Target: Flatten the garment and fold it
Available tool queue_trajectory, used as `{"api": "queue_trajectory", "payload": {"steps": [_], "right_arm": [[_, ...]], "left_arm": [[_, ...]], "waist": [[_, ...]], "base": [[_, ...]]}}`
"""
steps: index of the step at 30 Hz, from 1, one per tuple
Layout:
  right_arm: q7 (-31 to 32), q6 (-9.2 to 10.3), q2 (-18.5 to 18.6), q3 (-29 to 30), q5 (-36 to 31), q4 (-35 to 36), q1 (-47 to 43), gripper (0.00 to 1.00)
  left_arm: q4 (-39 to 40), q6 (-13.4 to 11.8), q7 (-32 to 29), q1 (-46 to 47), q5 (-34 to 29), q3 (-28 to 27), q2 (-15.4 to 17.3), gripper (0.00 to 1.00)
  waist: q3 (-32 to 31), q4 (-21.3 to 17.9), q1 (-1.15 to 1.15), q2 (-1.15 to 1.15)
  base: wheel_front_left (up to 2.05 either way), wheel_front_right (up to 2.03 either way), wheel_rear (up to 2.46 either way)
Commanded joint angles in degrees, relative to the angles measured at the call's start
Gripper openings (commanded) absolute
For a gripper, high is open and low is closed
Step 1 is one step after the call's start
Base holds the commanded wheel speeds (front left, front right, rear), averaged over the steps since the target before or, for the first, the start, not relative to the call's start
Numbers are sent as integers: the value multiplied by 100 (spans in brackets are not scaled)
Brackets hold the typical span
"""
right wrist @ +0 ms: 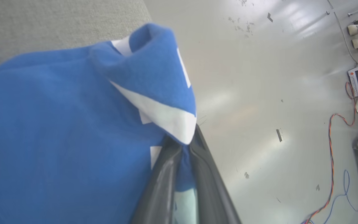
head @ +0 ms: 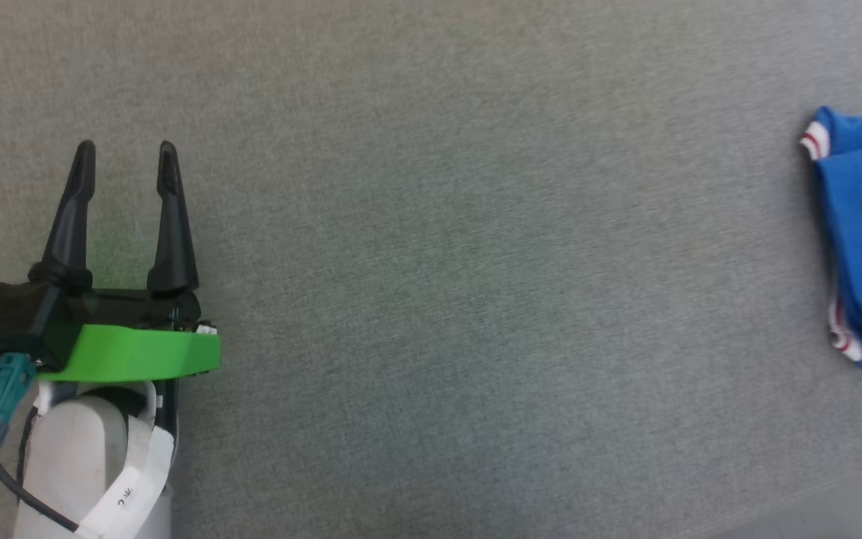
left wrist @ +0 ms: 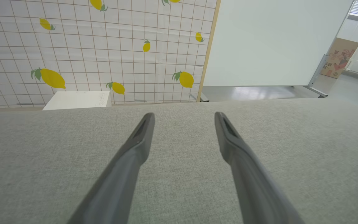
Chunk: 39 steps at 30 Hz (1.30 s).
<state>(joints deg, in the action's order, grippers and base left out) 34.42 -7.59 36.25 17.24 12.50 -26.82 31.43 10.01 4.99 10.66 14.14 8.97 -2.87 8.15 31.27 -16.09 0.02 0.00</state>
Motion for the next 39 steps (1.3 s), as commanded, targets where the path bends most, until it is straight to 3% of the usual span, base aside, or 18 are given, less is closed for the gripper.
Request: {"api": "queue_trajectory", "payload": {"steps": [1,2,3,11,13,22,30,39], "right_arm": [[-181,10,-45,174,-185,-76,174,0],[-267,10,-69,248,-334,-150,223,86],[-277,10,-94,297,-414,-219,255,100],[-953,10,-289,900,-719,-348,636,100],[-1191,10,-320,776,-609,-211,698,100],[-2556,10,-806,-78,795,1559,895,100],[-3293,10,-1594,-1082,1327,2620,457,100],[-3972,10,-2781,-1461,921,2892,-710,100]], "left_arm": [[66,-30,-26,65,-35,-21,69,100],[100,-38,-35,59,-29,-28,76,100],[121,-46,-40,54,-30,-33,84,100],[98,-78,2,-13,22,-30,90,100],[6,-81,62,-52,70,-32,57,100],[-443,-137,333,-351,408,-125,-196,100],[-689,-155,405,-634,604,-138,-324,100],[-893,-195,428,-921,712,-132,-411,100]], "waist": [[377,192,-2,0],[388,216,-2,0],[392,228,-2,0],[135,262,-2,0],[-68,262,-2,0],[-1347,339,-2,0],[-2281,669,-2,0],[-2940,1188,-2,0]], "base": [[0,0,0],[0,0,0],[0,0,0],[0,0,0],[0,0,0],[0,0,0],[0,0,0],[0,0,0]]}}
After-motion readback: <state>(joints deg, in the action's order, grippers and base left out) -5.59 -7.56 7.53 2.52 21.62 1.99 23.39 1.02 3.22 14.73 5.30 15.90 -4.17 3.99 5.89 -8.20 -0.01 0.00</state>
